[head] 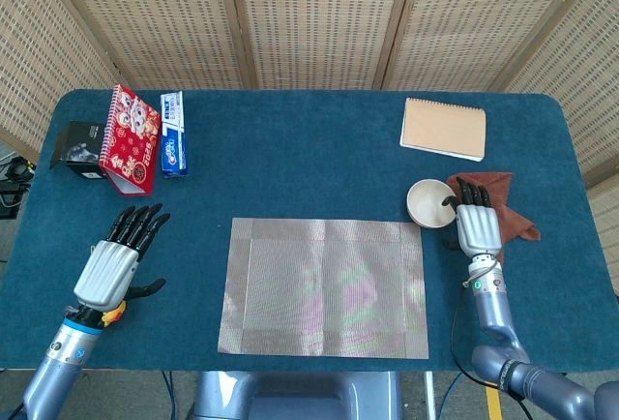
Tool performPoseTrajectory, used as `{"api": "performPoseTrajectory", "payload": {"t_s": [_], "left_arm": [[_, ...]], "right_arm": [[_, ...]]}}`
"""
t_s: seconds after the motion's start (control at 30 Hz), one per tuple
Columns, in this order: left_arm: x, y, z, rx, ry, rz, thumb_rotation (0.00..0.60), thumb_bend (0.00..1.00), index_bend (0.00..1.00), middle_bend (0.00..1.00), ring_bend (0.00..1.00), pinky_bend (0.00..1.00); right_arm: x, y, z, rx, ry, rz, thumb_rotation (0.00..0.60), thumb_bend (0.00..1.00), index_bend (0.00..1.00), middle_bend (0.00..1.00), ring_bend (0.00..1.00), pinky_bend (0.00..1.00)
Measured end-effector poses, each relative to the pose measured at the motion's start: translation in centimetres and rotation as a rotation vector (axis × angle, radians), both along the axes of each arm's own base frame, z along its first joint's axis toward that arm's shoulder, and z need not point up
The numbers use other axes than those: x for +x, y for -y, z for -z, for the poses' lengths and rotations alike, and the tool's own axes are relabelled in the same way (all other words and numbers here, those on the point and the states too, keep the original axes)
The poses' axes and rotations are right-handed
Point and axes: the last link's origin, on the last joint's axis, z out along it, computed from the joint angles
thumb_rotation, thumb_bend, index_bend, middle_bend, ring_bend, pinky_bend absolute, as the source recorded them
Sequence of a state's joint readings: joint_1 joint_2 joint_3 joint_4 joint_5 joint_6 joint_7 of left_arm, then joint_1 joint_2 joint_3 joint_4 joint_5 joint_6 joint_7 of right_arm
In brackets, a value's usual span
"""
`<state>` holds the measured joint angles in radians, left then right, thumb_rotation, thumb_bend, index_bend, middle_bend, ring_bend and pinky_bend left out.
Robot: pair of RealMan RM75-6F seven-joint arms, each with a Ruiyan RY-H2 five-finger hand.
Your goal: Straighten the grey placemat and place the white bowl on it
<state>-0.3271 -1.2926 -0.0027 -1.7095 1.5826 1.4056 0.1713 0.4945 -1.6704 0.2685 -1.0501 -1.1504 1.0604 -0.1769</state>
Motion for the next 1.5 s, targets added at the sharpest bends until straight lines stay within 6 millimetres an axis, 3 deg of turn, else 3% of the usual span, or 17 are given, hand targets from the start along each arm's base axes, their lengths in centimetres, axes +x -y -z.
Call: {"api": "performPoseTrajectory", "payload": {"t_s": [0.43, 0.57, 0.8, 1.07, 1.5], "left_arm": [[-0.2, -0.3, 0.2, -0.008, 0.007, -0.012, 0.6, 0.09, 0.07, 0.0, 0.0, 0.0], [-0.1, -0.3, 0.2, -0.009, 0.01, -0.012, 0.6, 0.09, 0.08, 0.0, 0.0, 0.0], [-0.2, -0.3, 0.4, -0.012, 0.013, -0.012, 0.6, 0.09, 0.09, 0.0, 0.0, 0.0], [-0.2, -0.3, 0.5, -0.019, 0.01, -0.013, 0.6, 0.09, 0.09, 0.0, 0.0, 0.0], [-0.2, -0.2, 0.7, -0.022, 0.005, -0.009, 0.6, 0.09, 0.1, 0.0, 0.0, 0.0]], "right_arm": [[0.2, 1.6, 1.7, 0.033, -0.013, 0.001, 0.6, 0.28, 0.44, 0.0, 0.0, 0.0], [0.3, 1.9, 2.3, 0.043, -0.012, 0.0, 0.6, 0.36, 0.46, 0.0, 0.0, 0.0], [0.5, 1.9, 2.8, 0.046, 0.002, -0.014, 0.6, 0.49, 0.58, 0.0, 0.0, 0.0], [0.7, 1.7, 2.8, 0.021, -0.006, -0.041, 0.6, 0.48, 0.7, 0.01, 0.0, 0.0], [0.8, 0.9, 3.1, 0.025, -0.014, -0.061, 0.6, 0.46, 0.73, 0.04, 0.0, 0.0]]}}
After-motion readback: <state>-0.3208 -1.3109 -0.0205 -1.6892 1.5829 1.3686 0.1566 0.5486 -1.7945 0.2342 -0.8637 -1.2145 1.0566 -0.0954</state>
